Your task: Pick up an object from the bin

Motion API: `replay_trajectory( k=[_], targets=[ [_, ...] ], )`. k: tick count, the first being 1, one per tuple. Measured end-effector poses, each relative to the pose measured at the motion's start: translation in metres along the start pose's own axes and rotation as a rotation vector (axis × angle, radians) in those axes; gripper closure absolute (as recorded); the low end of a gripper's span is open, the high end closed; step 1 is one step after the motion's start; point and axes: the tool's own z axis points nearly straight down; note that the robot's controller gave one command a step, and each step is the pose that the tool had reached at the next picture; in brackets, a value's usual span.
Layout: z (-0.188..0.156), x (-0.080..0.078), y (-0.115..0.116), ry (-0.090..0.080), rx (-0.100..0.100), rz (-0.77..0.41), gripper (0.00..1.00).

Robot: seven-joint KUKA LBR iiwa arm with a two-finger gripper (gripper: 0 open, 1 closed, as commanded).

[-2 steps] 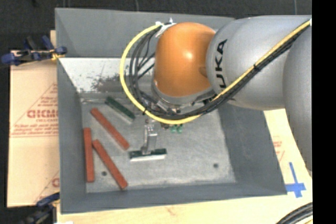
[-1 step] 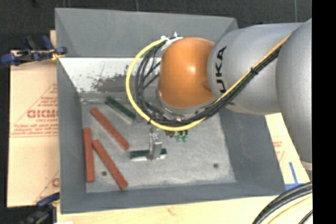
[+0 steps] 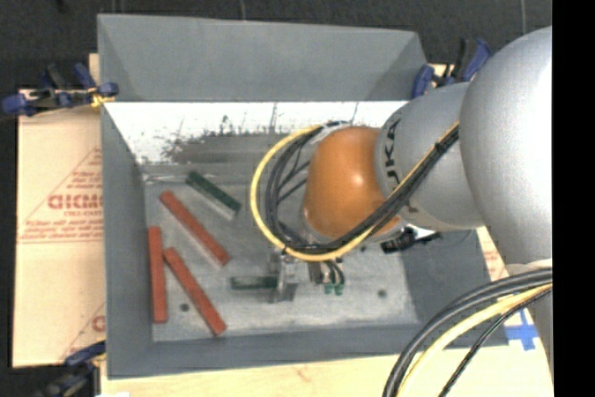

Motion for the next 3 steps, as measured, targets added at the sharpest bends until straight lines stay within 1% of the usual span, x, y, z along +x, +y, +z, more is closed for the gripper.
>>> replay_trajectory(
  k=[1, 2, 3],
  targets=[
    [0.0, 0.0, 0.0, 0.0, 0.0, 0.0, 1.0],
    [-0.12, 0.008, 0.002, -0.001, 0.0, -0.018, 1.0],
    [-0.12, 0.008, 0.002, -0.001, -0.001, -0.018, 1.0]
  ],
)
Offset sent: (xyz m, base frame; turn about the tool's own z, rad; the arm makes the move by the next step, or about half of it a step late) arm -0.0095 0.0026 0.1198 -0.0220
